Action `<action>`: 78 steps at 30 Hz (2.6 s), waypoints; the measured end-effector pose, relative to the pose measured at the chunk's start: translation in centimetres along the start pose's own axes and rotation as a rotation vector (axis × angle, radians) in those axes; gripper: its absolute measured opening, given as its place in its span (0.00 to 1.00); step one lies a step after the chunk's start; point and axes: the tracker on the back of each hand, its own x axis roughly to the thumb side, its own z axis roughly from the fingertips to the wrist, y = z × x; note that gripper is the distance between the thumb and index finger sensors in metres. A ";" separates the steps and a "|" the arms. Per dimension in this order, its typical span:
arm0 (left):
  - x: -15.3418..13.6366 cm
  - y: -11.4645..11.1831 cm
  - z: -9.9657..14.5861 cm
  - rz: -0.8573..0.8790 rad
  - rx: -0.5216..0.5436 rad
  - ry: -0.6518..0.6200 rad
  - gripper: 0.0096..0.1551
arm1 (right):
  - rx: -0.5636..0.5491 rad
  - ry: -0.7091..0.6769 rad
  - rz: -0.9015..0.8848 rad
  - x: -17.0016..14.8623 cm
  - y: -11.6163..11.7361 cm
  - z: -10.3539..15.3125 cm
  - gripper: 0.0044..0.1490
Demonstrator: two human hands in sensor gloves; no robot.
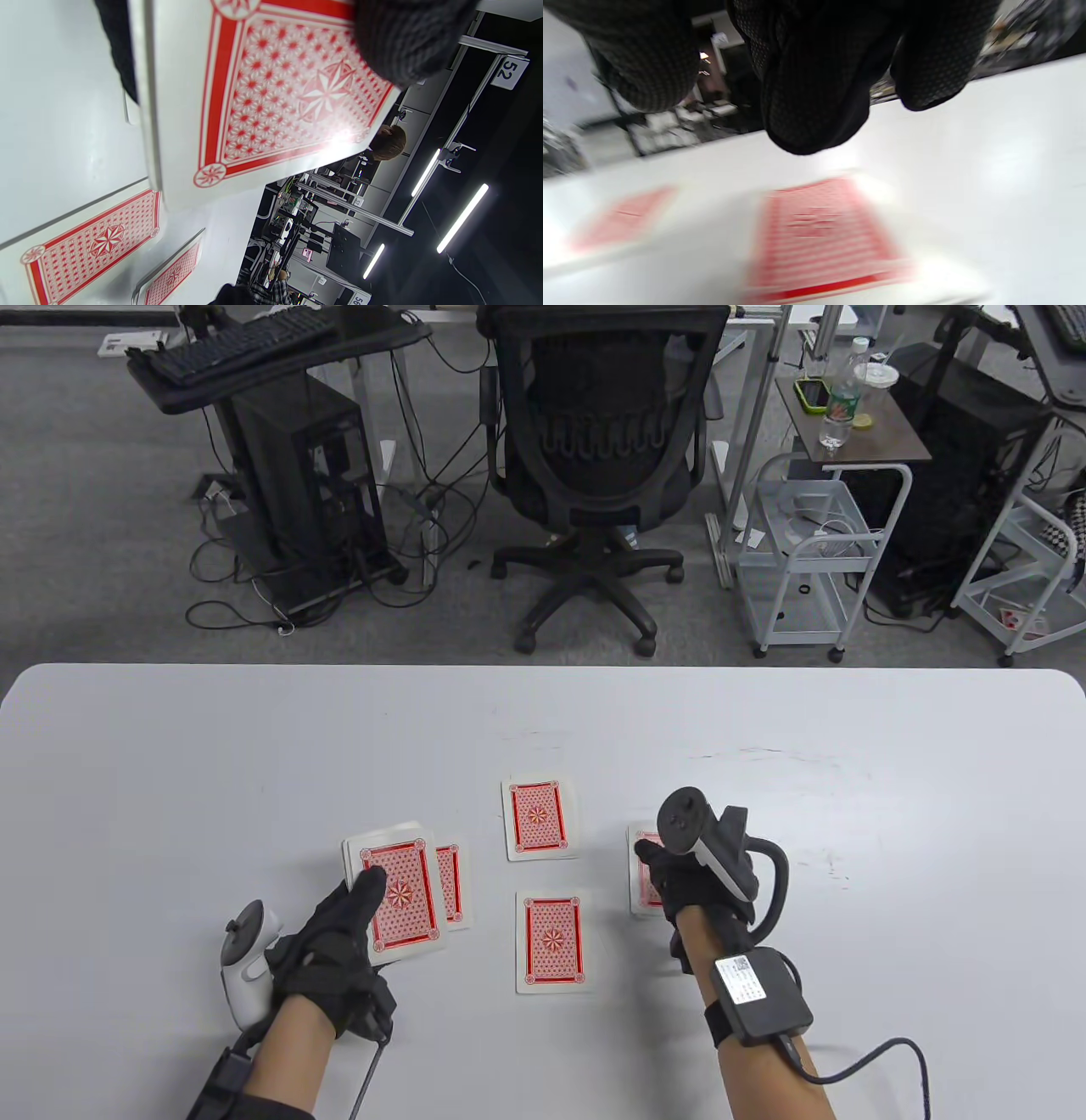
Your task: Four-player card dealing with fan arrangement
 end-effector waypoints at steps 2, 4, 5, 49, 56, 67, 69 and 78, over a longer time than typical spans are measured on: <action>-0.1 -0.5 0.0 -0.007 -0.014 -0.006 0.27 | 0.049 -0.107 -0.204 2.5 0.5 1.4 0.46; -0.3 -1.0 0.1 -0.020 -0.029 -0.003 0.27 | 0.119 -0.225 -0.408 5.0 1.8 2.6 0.44; -0.3 -1.2 0.1 -0.024 -0.036 -0.002 0.27 | 0.154 -0.255 -0.470 5.8 2.4 2.9 0.44; -0.7 -0.7 0.0 -0.081 -0.002 -0.005 0.27 | 0.140 -0.165 0.049 5.8 5.9 4.4 0.44; -1.2 -3.0 0.4 -0.098 -0.075 0.000 0.27 | 0.115 -0.409 -0.456 8.1 6.0 6.2 0.42; -1.6 -3.7 0.5 -0.092 -0.116 0.024 0.28 | 0.185 -0.320 -0.668 7.6 6.7 6.0 0.35; -1.4 -3.4 0.4 -0.073 -0.113 0.022 0.27 | 0.213 -0.321 -0.724 7.4 6.9 5.6 0.36; 0.2 1.4 0.0 -0.029 0.068 -0.008 0.27 | 0.175 -0.246 -0.709 9.1 6.5 2.6 0.39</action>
